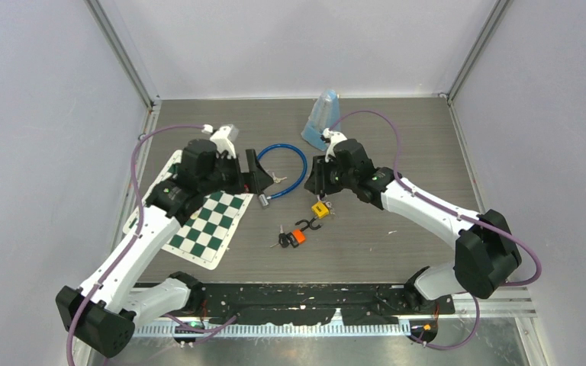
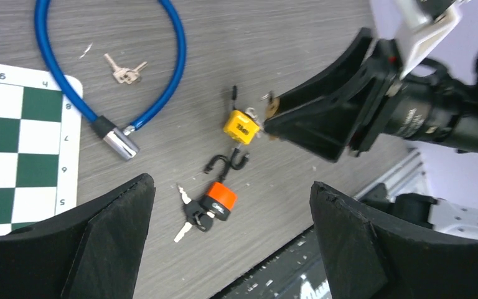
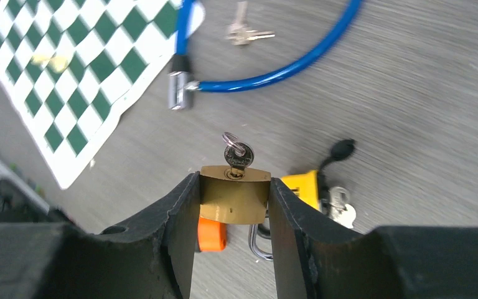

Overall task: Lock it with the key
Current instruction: Pick up the lock from the center of the board.

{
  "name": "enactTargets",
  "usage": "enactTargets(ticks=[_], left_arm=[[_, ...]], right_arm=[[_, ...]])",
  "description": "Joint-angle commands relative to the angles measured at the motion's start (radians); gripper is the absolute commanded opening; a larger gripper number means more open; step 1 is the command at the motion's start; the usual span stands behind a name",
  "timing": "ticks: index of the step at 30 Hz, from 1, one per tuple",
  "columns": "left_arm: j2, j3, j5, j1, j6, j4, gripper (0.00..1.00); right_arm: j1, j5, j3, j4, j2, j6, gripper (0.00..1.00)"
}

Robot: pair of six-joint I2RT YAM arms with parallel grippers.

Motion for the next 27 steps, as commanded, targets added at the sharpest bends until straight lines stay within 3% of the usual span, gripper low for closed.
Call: enactTargets(ticks=[1,5,9,17,27], left_arm=[[0.021,0.093,0.179,0.007,-0.039,-0.11,0.91],[0.077,0.126,0.261,0.009,-0.036,-0.201,0.85],[0.078,0.109,0.298,0.009,-0.055,-0.183,0.8],[0.108,0.029,0.434,0.009,-0.118,-0.091,0.76],[0.126,-0.037,0.42,0.009,-0.174,-0.034,0.71]], right_arm=[[0.045,-0.176,0.031,0.119,-0.074,-0.213,0.23],[0.088,-0.214,0.064,0.105,-0.09,-0.341,0.24],[0.125,-0.226,0.076,0.102,-0.104,-0.437,0.24],[0.157,-0.245,0.08,0.121,-0.107,-0.492,0.24],[0.202,-0.23,0.109,0.094,-0.092,-0.536,0.24]])
